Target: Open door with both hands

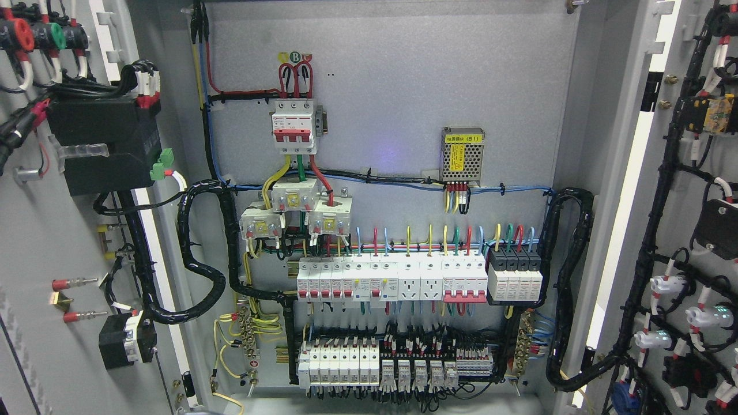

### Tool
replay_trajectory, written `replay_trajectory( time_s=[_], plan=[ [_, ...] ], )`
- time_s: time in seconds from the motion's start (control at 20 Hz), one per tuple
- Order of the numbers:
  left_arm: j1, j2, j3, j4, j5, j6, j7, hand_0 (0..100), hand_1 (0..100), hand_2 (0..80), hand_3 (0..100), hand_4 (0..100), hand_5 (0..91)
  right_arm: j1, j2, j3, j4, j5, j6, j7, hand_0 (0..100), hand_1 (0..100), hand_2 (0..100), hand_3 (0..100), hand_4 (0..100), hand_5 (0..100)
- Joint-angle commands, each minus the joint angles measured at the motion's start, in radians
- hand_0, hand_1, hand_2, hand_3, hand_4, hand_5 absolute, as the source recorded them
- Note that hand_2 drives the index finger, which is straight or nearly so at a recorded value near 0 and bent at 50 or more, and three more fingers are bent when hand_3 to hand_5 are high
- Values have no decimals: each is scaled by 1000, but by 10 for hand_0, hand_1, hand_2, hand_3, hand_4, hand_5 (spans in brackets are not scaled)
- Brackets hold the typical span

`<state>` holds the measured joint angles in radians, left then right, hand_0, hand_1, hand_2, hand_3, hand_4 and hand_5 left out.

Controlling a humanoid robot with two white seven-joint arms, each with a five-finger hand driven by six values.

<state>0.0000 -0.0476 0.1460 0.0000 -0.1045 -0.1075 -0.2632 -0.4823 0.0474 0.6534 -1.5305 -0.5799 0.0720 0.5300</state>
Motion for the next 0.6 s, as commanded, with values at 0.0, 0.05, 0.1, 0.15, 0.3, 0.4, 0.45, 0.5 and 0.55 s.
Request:
replay_trajectory(
  time_s=[0.0,0.05,0.1,0.15,0.3,0.4,0.45,0.5,0.55],
  plan=[
    [14,0,-3,12,-3,-1,1,0,0,0,0,0,0,59,-90,-147,21,0,-35,-25,380,0,0,0,0,0],
    [14,0,-5,12,-3,-1,1,0,0,0,0,0,0,77,-104,-158,16,0,-44,-27,380,0,0,0,0,0],
    [14,0,-6,11,-3,-1,1,0,0,0,0,0,0,97,-119,-165,3,0,-55,-28,380,0,0,0,0,0],
    [14,-2,-9,-1,-3,-1,2,0,0,0,0,0,0,117,-133,-175,-8,0,-66,-28,380,0,0,0,0,0],
    [89,-3,-39,-180,-4,8,2,0,0,0,0,0,0,183,-175,-208,-59,-4,-95,-48,380,0,0,0,0,0],
    [153,-3,-54,-331,-4,17,2,0,0,0,0,0,0,218,-192,-231,-79,-5,-110,-51,380,0,0,0,0,0],
    [185,-3,-65,-397,-4,22,2,0,0,0,0,0,0,234,-202,-244,-89,-5,-116,-50,380,0,0,0,0,0],
    [214,-3,-77,-457,-3,32,2,0,0,0,0,0,0,252,-208,-257,-102,-5,-120,-50,380,0,0,0,0,0],
    [245,-2,-88,-519,-3,44,1,0,0,0,0,0,0,274,-210,-265,-114,-5,-126,-50,380,0,0,0,0,0]
  ],
)
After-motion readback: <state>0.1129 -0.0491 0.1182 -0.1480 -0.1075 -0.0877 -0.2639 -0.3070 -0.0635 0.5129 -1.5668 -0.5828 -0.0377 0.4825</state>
